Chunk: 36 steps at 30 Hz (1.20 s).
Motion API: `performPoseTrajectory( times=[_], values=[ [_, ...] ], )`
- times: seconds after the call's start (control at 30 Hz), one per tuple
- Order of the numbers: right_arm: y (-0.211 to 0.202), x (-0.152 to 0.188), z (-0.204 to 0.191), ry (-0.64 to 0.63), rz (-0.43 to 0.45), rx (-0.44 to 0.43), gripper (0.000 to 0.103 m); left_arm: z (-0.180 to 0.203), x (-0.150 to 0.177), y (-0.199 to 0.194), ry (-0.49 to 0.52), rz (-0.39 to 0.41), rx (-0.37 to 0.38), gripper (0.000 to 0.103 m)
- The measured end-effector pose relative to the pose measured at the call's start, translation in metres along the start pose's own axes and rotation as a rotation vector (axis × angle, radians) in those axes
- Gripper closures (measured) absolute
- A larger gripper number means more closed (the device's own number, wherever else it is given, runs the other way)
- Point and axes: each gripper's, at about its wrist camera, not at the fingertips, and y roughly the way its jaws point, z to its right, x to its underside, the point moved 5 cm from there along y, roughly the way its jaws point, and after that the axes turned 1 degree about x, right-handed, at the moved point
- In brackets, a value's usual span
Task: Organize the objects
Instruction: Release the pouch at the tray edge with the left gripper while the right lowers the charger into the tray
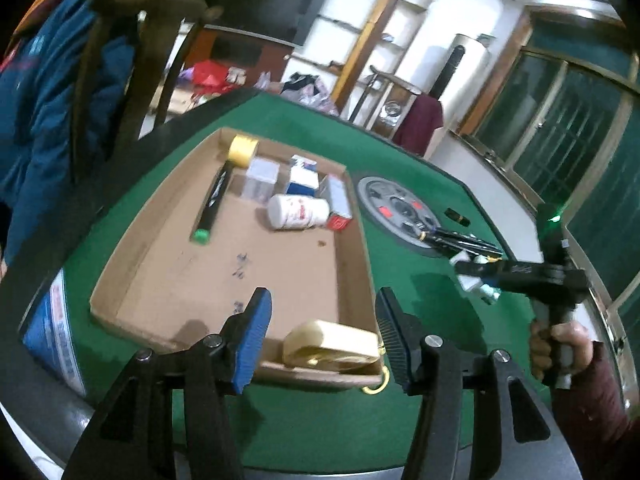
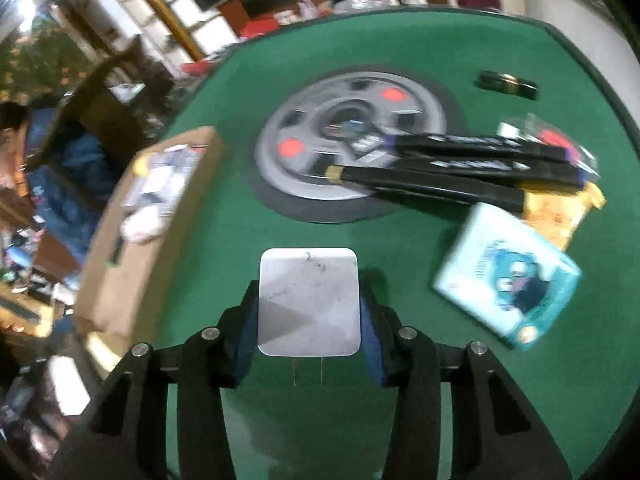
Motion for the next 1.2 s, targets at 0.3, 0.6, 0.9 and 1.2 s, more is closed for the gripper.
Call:
performPoseTrajectory(
  times=[0.3, 0.6, 0.9, 1.2],
  values=[
    [-0.006, 0.009, -0.054, -0.077, 0.000, -0.093, 0.060, 0.031, 0.016, 0.038, 0.304, -0.136, -0.001, 0.043],
    [0.006, 0.008, -0.110, -0.142, -0.025, -0.170, 0.060, 0.005, -0.001, 0.040, 0.171, -0.123, -0.031, 0.102],
    [0.061, -0.004, -0.181, -0.247, -0.095, -0.126, 0.060, -0.044, -0.018, 0.042, -0.014, -0.089, -0.069, 0.096],
    [0.102, 0.008, -0.189, -0.278, -0.177, -0.048, 0.060, -0.068, -0.016, 0.007, -0.084, -0.022, -0.087, 0.048]
  ],
)
